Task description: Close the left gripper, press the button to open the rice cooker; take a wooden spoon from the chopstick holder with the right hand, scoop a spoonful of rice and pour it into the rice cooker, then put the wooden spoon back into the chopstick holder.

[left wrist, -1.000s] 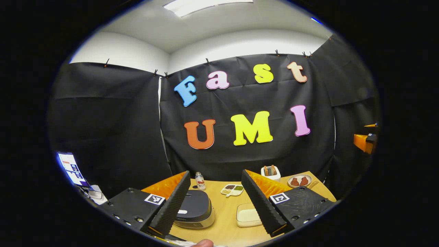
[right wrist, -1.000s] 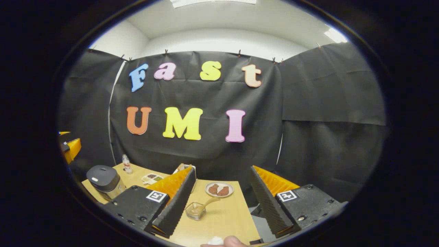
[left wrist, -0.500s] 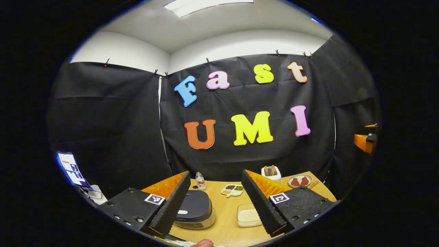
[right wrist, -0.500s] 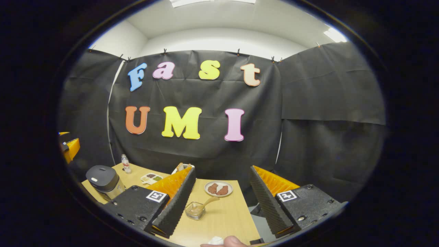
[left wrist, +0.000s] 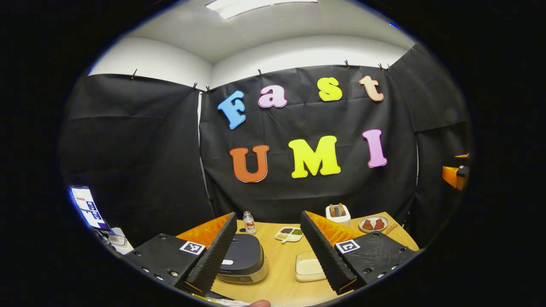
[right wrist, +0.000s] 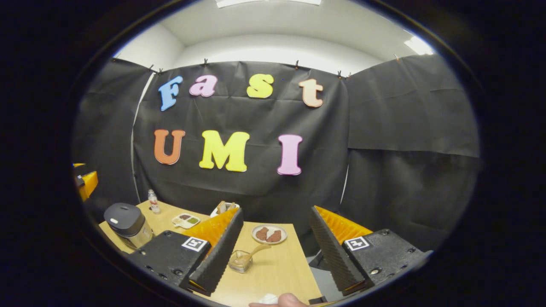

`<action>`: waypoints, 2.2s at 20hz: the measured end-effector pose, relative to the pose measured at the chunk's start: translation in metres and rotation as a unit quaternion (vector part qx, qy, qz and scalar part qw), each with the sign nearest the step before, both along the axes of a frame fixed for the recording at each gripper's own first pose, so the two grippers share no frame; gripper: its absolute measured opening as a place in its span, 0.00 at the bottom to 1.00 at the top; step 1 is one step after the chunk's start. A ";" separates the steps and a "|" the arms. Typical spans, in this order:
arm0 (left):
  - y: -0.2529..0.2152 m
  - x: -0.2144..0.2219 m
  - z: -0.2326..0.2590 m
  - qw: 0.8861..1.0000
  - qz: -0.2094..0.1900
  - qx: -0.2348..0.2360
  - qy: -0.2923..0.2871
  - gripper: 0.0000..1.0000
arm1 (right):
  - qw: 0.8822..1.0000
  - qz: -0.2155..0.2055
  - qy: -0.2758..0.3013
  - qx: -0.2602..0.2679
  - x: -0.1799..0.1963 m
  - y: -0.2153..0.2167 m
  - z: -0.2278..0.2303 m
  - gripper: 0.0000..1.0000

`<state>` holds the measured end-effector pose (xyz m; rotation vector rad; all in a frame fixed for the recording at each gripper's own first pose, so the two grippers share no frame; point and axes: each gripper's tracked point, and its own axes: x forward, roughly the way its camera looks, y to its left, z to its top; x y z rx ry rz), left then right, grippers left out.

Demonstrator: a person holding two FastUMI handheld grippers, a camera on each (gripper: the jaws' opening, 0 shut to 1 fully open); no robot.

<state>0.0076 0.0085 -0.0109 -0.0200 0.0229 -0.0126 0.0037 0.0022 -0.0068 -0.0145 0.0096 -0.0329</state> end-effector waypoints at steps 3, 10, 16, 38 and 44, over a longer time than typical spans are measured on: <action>0.004 0.004 0.002 1.000 -0.001 -0.001 -0.005 0.95 | 1.000 0.000 0.000 -0.002 0.001 0.004 0.002 1.00; 0.026 0.016 -0.004 0.999 0.036 0.024 -0.003 0.44 | 1.000 -0.002 0.004 -0.003 0.007 0.010 -0.003 1.00; 0.036 0.033 -0.037 0.998 0.044 0.034 0.031 0.00 | 1.000 -0.003 0.011 -0.005 0.016 0.017 -0.007 1.00; 0.132 0.109 -0.275 0.965 0.109 -0.015 0.240 0.00 | 0.996 0.005 0.070 -0.048 0.044 0.078 -0.051 1.00; 0.134 0.106 -0.288 0.960 0.116 0.002 0.256 0.00 | 0.996 0.005 0.074 -0.057 0.042 0.082 -0.056 1.00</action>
